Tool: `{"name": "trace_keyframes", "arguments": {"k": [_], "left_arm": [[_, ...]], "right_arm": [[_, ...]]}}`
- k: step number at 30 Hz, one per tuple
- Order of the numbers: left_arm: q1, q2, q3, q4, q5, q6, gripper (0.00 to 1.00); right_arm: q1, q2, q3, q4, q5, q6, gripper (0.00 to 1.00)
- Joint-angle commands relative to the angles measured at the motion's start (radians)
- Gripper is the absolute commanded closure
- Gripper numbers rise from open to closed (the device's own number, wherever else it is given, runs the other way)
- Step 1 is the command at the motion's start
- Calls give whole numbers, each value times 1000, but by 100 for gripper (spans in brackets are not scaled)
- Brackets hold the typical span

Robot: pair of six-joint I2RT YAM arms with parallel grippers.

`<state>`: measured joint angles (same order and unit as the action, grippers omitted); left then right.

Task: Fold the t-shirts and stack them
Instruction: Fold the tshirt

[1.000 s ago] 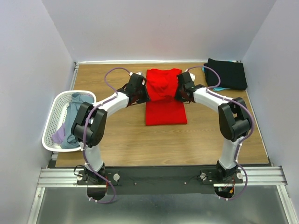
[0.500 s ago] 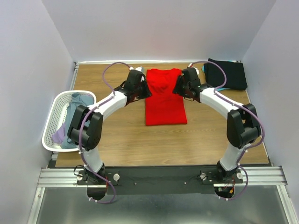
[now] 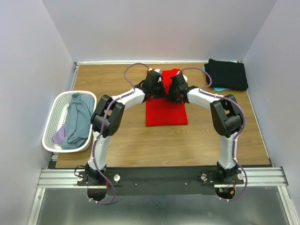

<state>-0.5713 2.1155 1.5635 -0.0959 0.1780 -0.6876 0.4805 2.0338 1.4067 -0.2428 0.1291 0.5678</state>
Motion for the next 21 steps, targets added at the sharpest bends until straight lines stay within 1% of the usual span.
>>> {"name": "trace_keyframes", "arguments": {"k": [1,3,8,13,15,17,18,21], "left_arm": [[1,86,12,7,46,-35,92],[-2,106,-5,12,54,-43,92],[-4,118,-42,8,40,-84,92],[-39,63,-120,15,11,-112,92],[-61,18,-183,28,0,-121,92],[-78,-33,-236,48,-5,-139,92],[-94,-51,-290,65,-8,-145,92],[-136,-126,-400,91,-15,-171,92]], "right_arm": [[-2,55,12,7,52,23,47],[-2,71,-3,8,63,36,47],[-2,65,-61,23,35,63,46],[-2,2,-181,56,6,90,45],[0,-50,-225,74,-14,109,45],[4,-93,-310,91,-34,124,45],[9,-136,-342,105,-46,127,45],[52,-230,-457,123,-49,161,45]]}}
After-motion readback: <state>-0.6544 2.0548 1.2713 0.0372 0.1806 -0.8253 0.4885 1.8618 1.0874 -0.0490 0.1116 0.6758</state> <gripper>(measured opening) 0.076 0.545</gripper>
